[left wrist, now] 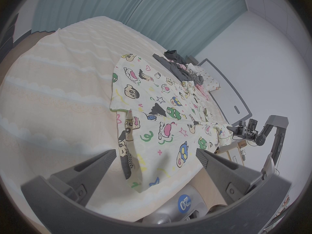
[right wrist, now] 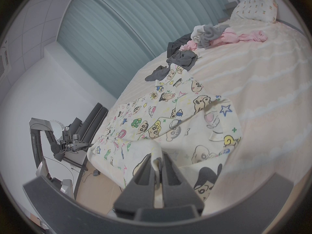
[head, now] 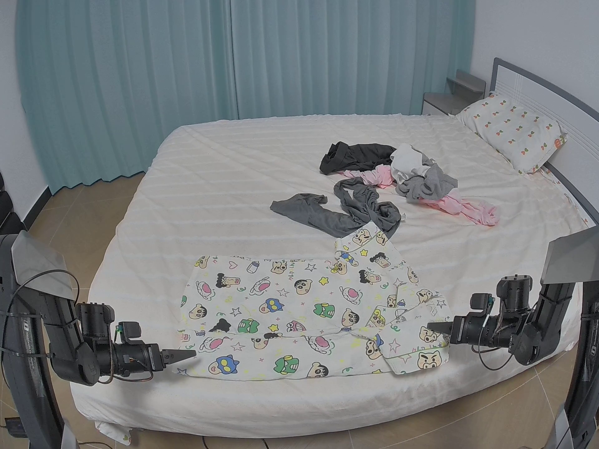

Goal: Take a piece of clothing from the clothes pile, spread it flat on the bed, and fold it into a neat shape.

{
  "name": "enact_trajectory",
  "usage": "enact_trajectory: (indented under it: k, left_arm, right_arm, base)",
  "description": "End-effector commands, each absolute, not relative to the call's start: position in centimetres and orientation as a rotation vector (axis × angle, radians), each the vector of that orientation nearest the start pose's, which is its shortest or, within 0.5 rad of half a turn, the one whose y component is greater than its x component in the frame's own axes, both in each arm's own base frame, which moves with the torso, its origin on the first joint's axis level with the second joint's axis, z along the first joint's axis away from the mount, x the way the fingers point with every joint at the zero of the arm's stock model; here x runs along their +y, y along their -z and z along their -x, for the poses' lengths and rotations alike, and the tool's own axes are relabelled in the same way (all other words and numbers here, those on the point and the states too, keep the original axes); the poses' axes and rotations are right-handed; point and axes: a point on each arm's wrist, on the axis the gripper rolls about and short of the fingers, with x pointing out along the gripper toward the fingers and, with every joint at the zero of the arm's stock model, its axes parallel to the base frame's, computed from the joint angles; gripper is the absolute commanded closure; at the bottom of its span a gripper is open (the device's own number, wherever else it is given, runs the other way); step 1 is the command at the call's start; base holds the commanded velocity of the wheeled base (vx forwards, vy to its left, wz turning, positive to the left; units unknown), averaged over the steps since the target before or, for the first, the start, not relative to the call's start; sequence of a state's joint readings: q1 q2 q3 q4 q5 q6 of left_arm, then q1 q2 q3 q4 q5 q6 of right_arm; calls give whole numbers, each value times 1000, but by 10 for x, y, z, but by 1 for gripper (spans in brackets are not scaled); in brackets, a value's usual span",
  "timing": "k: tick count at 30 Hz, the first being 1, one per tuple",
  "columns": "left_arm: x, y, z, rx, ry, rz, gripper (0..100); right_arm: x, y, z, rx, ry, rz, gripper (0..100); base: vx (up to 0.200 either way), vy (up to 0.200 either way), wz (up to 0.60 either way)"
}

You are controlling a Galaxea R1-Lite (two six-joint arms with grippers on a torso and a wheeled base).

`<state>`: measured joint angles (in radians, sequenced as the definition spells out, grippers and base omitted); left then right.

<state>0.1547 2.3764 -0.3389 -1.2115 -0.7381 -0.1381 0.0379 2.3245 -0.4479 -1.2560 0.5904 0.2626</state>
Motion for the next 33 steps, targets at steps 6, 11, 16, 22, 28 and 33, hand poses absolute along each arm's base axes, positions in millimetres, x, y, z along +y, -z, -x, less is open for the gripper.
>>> enact_trajectory:
  k: [6, 11, 16, 22, 28, 33]
  left_arm:
    - [27, 54, -270, 797, 498, 490, 0]
    - [27, 54, -270, 795, 498, 489, 0]
    - [27, 54, -270, 795, 498, 490, 0]
    - [27, 54, -270, 795, 498, 490, 0]
    - [27, 54, -270, 795, 499, 492, 0]
    - [27, 54, -270, 798, 497, 497, 0]
  right_arm:
    - [18, 26, -329, 682, -507, -418, 100]
    - [21, 30, -342, 687, -515, -416, 0]
    - [21, 38, -348, 705, -503, -421, 0]
    - [14, 35, -349, 662, -425, -420, 0]
    - [36, 3, -293, 703, -404, -537, 0]
    - [65, -5, -254, 788, -212, -740, 0]
  base:
    - [0, 0, 0]
    - [0, 0, 0]
    - [0, 0, 0]
    - [0, 0, 0]
    - [0, 0, 0]
    - [0, 0, 0]
